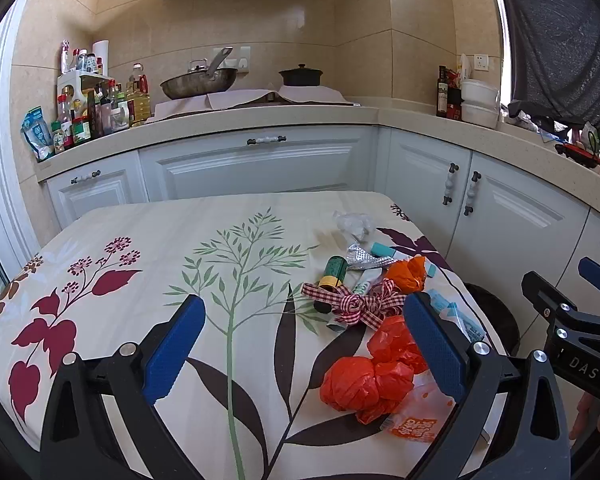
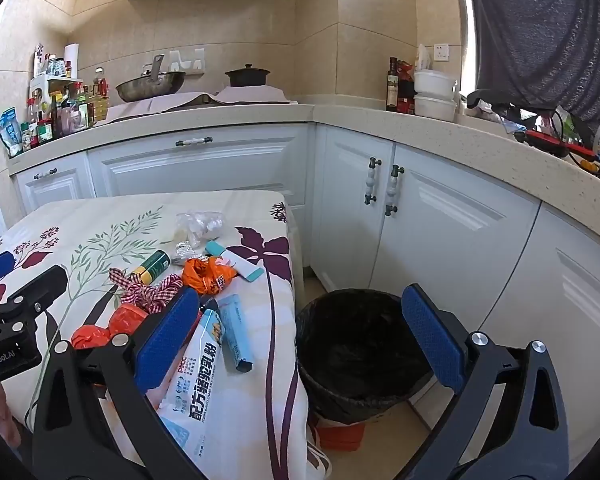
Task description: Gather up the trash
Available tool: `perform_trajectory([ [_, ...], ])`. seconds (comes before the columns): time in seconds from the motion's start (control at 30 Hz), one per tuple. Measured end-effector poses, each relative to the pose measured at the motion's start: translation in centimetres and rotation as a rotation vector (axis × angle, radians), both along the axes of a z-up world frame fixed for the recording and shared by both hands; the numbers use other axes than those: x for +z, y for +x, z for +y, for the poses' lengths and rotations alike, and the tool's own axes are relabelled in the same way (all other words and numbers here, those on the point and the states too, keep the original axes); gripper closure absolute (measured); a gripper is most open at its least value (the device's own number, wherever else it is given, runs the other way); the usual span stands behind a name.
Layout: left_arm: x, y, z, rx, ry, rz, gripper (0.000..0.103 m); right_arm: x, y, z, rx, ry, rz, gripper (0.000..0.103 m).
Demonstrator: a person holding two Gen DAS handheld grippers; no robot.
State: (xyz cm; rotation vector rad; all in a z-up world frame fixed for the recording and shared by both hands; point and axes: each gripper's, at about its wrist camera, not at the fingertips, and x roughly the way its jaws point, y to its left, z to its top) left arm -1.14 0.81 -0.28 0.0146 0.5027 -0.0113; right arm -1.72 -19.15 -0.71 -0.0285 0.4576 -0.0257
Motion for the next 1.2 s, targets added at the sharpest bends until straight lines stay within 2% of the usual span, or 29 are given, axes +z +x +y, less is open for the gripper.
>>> perform_trajectory([
  [1.2, -0.1, 0.5, -0.7, 0.001, -0.002, 0.012, 0.006, 0.0, -0.3, -0.3, -0.001, -0.001, 0.003, 0.004],
])
